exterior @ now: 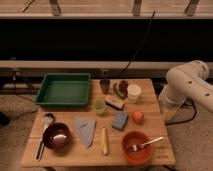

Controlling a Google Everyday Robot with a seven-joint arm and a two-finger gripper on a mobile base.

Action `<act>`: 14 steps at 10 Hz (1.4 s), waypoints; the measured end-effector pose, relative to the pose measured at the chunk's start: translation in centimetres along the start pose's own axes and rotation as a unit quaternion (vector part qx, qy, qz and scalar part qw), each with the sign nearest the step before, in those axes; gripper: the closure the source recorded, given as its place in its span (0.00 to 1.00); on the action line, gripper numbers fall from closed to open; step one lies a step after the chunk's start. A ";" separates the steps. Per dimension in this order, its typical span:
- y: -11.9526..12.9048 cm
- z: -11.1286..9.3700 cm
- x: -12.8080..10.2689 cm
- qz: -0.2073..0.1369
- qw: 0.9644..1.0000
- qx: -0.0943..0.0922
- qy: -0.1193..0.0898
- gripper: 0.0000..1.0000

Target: Place sponge in tray

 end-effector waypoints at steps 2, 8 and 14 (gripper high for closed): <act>0.0 0.0 0.0 0.000 1.000 0.000 0.000 0.35; 0.0 0.0 0.0 0.000 1.000 0.000 0.000 0.35; -0.1 0.3 -0.4 -0.023 1.000 -0.005 -0.012 0.35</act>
